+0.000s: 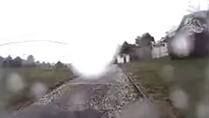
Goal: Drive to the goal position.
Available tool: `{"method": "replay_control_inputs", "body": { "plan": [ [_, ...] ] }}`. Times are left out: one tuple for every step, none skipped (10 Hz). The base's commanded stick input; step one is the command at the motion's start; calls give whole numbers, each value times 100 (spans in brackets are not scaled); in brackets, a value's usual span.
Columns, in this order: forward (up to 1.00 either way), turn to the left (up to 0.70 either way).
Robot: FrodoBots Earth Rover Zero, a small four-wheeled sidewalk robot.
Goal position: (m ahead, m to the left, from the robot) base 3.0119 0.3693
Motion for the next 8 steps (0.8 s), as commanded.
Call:
{"method": "replay_control_inputs", "body": {
  "plan": [
    [85, 0],
    [85, 0],
    [85, 0],
    [85, 0],
    [85, 0],
    [85, 0],
    [85, 0],
    [85, 0]
  ]
}}
